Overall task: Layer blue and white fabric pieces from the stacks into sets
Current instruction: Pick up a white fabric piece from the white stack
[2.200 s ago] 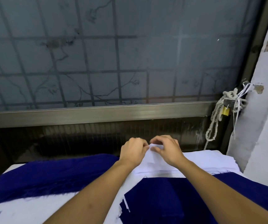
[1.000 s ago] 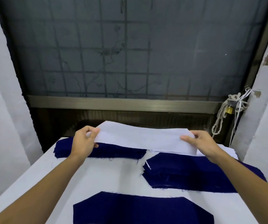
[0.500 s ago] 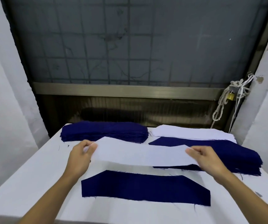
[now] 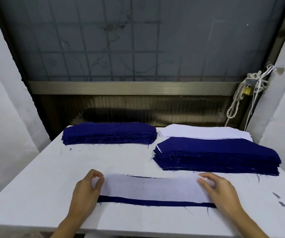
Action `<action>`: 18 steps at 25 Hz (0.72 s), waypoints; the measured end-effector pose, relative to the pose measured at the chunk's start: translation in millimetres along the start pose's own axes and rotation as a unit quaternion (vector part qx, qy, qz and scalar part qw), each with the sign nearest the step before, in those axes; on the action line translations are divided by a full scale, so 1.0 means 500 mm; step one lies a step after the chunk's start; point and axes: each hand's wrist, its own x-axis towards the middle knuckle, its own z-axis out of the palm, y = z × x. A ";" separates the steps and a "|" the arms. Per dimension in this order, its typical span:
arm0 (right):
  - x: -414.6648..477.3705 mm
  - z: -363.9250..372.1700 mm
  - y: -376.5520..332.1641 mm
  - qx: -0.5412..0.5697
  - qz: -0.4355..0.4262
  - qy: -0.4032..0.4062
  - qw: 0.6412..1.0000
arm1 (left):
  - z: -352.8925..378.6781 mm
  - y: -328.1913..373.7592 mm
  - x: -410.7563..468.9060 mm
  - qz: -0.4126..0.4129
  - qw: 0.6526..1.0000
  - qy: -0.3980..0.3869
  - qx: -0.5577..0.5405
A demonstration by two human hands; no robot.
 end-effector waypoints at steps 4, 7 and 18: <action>-0.006 0.008 0.002 -0.085 -0.036 0.032 0.995 | 0.000 -0.002 0.000 -0.001 1.000 -0.002 0.015; -0.009 0.011 0.001 -0.125 -0.054 0.047 0.990 | -0.002 0.002 -0.003 -0.007 1.000 -0.004 0.023; 0.005 0.021 0.018 -0.102 -0.042 0.053 0.993 | -0.003 0.003 -0.001 -0.013 0.999 -0.003 0.040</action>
